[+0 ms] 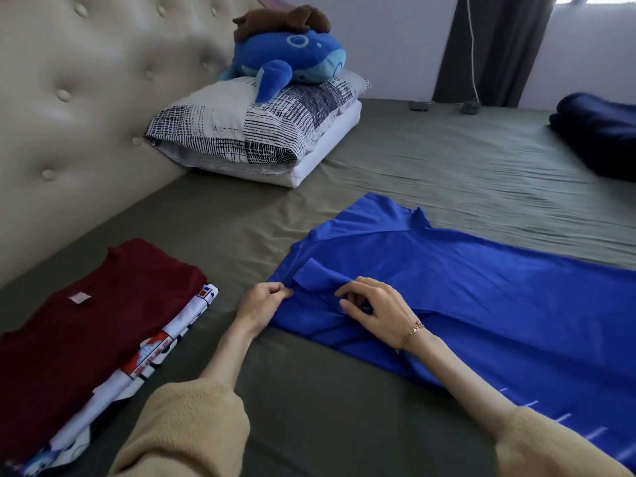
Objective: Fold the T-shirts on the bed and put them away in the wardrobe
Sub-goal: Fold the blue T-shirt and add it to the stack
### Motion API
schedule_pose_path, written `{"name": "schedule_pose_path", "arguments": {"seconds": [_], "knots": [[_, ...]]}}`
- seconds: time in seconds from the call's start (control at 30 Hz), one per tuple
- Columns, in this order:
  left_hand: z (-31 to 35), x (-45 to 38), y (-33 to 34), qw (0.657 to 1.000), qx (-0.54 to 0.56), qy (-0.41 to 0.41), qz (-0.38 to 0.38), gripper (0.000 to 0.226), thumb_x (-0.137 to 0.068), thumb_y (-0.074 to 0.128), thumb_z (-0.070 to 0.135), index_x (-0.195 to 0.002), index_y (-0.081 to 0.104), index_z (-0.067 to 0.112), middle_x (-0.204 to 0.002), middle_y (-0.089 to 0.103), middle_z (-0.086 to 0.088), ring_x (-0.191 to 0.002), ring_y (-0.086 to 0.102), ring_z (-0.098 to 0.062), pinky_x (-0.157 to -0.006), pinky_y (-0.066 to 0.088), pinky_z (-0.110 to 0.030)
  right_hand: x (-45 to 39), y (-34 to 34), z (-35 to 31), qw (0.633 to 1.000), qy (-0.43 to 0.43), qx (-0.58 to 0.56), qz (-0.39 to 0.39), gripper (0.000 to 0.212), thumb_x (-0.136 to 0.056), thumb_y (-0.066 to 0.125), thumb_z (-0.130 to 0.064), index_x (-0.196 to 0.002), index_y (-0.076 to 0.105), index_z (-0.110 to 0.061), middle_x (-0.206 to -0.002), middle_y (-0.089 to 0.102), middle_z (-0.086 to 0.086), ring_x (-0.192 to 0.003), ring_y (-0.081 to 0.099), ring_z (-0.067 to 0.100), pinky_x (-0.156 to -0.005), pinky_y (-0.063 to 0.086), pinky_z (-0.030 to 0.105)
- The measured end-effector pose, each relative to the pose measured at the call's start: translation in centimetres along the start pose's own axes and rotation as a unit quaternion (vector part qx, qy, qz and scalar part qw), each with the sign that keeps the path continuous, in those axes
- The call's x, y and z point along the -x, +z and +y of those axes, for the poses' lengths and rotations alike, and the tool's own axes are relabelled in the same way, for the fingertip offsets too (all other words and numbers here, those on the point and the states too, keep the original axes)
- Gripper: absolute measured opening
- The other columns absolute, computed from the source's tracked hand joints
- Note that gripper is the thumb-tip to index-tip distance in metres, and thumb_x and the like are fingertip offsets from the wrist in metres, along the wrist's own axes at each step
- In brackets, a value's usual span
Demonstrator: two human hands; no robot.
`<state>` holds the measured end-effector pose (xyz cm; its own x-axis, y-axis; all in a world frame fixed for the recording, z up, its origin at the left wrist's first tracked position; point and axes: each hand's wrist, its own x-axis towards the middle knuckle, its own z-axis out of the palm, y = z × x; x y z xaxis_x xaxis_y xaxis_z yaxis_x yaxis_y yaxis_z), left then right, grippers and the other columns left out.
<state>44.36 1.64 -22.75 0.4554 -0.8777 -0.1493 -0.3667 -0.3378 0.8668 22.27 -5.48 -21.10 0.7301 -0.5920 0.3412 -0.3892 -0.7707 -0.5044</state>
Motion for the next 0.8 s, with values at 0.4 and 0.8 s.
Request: {"name": "schedule_pose_path", "arguments": {"seconds": [0.4, 0.8], "knots": [[3.1, 4.7, 5.5, 0.923, -0.213, 0.145, 0.285, 0.048, -0.098, 0.026, 0.036, -0.139, 0.043, 0.019, -0.142, 0.044, -0.006, -0.130, 0.041, -0.023, -0.106, 0.026, -0.046, 5.0, -3.1, 1.3, 0.952, 0.066, 0.238, -0.184, 0.100, -0.060, -0.035, -0.063, -0.149, -0.009, -0.028, -0.145, -0.021, -0.022, -0.132, -0.027, -0.001, -0.104, -0.025, 0.049], [4.7, 4.2, 7.2, 0.867, -0.473, 0.148, -0.057, 0.068, -0.081, -0.013, 0.059, -0.138, -0.027, 0.026, -0.156, -0.021, 0.005, -0.137, -0.028, -0.006, -0.104, -0.025, -0.053, 7.9, -4.3, 0.6, 0.958, 0.107, 0.186, -0.193, 0.096, -0.062, -0.020, -0.067, -0.149, -0.008, -0.029, -0.147, -0.023, -0.021, -0.132, -0.025, -0.003, -0.108, -0.022, 0.049]]}}
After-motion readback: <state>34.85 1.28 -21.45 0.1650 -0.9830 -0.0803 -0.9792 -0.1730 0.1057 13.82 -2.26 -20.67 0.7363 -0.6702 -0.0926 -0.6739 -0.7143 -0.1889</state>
